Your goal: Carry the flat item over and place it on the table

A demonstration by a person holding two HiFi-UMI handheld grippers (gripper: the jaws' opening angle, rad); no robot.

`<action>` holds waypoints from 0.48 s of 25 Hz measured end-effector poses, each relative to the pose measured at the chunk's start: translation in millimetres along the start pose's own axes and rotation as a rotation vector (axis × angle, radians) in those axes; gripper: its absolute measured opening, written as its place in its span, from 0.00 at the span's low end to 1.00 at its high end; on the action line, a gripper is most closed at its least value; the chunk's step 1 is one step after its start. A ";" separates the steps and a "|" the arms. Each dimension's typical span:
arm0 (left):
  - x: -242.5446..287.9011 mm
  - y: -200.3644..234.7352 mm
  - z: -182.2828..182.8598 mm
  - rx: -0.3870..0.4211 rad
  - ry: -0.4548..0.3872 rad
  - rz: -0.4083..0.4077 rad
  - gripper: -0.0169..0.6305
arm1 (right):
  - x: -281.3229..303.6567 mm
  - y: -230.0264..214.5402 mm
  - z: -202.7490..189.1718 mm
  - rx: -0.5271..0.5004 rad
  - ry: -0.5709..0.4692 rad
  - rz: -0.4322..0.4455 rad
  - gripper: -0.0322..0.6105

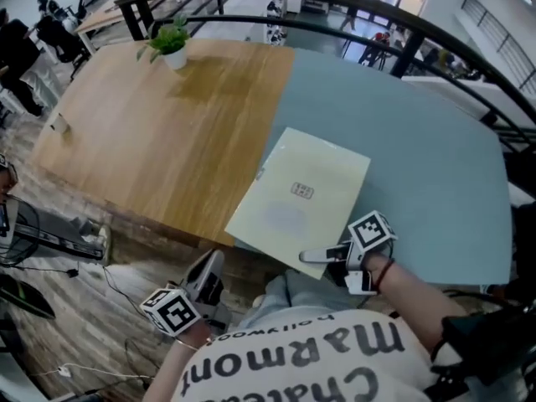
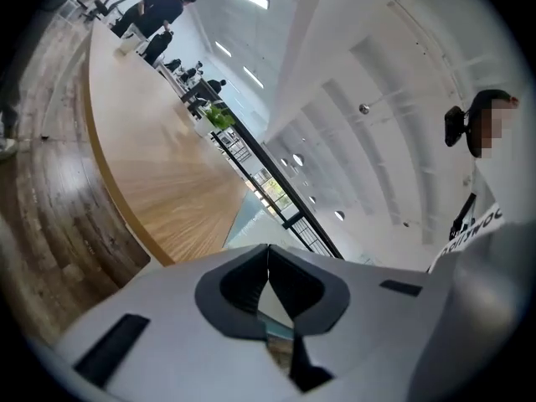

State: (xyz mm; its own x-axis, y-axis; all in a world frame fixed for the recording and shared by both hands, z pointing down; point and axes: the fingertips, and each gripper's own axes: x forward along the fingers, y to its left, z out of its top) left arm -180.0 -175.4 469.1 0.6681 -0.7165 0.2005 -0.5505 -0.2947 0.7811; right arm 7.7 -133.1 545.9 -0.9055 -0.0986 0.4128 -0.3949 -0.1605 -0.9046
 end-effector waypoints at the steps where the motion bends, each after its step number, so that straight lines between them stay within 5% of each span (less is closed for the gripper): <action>1: -4.0 2.9 3.5 0.003 0.002 -0.010 0.03 | 0.6 -0.4 0.3 0.001 -0.010 -0.001 0.57; 12: -21.3 23.5 14.4 -0.024 0.044 -0.079 0.03 | -0.8 -8.2 -1.1 0.044 -0.128 -0.107 0.60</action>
State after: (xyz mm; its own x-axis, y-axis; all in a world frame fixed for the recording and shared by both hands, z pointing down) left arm -214.3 -176.2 474.7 0.7303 -0.6634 0.1631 -0.4835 -0.3333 0.8094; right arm 11.5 -130.7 552.8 -0.8301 -0.2025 0.5195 -0.4785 -0.2196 -0.8502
